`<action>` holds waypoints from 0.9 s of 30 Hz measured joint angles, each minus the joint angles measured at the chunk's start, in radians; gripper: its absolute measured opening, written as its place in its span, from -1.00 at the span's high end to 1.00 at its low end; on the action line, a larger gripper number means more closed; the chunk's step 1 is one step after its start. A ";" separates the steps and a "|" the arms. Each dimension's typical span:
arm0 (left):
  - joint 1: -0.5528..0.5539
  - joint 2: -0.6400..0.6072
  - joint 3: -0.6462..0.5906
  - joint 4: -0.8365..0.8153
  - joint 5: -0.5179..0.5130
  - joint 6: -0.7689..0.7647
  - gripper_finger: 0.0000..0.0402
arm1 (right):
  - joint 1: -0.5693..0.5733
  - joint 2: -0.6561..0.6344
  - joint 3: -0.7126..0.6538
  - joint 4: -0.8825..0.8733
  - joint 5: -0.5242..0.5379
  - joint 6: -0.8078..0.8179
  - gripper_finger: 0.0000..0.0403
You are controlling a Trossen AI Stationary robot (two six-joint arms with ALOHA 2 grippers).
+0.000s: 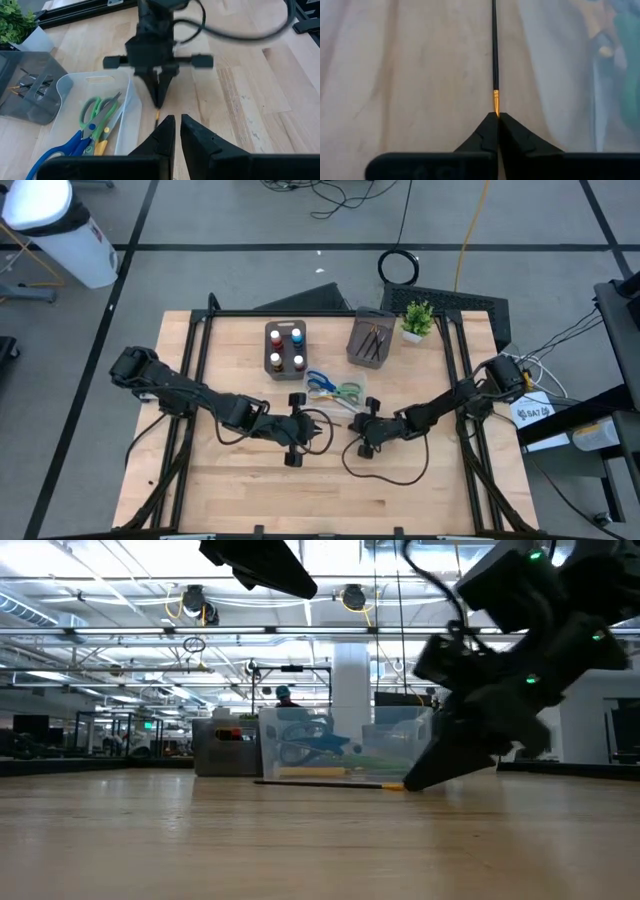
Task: Pick & Place Paint Supplies
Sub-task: Put the black and gold brush into the right black bin
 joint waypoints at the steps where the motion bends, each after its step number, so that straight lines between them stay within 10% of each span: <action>1: 0.000 0.000 0.000 0.000 0.000 0.000 0.79 | 0.003 -0.016 0.000 0.012 -0.007 -0.009 1.00; 17: 0.000 0.000 0.000 0.004 0.000 -0.005 0.79 | 0.078 -0.220 -0.002 0.093 0.009 -0.073 1.00; 27: -0.003 0.000 0.000 0.004 0.000 -0.025 0.79 | 0.051 -0.365 -0.002 -0.066 0.240 0.013 1.00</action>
